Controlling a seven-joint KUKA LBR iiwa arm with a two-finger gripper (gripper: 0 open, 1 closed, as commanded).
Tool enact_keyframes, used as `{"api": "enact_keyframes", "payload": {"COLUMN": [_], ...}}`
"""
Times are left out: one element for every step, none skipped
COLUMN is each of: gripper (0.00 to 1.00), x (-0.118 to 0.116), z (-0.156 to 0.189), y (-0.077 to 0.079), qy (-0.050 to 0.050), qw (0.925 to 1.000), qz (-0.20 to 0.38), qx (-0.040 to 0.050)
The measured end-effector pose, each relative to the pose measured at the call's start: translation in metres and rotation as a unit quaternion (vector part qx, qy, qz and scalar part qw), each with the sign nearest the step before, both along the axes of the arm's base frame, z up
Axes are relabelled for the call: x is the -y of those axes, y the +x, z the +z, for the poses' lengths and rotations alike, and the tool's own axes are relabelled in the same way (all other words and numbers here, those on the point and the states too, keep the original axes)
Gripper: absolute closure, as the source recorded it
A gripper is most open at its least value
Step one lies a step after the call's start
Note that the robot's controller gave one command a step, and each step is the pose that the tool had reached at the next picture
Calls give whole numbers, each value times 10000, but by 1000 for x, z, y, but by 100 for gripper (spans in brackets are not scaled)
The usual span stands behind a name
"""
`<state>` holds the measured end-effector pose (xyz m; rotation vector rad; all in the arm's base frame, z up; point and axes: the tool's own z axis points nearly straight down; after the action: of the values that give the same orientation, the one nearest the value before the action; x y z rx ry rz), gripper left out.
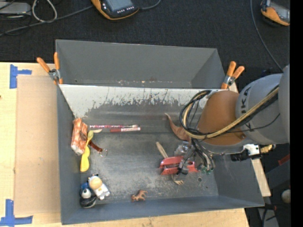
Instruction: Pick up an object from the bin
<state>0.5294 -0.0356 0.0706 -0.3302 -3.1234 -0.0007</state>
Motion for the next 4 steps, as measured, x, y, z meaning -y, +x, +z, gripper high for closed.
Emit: {"api": "enact_keyframes", "payload": {"gripper": [100,100,100,100], "x": [-7,-5,-9,-8], "z": [71,50,21,70], "y": [-2,6,-10,-22], "qy": [6,-2,7,23], "qw": [10000,10000,9951,9841], "qz": [2,-6,988,1775], "qx": [-36,6,-38,-62]}}
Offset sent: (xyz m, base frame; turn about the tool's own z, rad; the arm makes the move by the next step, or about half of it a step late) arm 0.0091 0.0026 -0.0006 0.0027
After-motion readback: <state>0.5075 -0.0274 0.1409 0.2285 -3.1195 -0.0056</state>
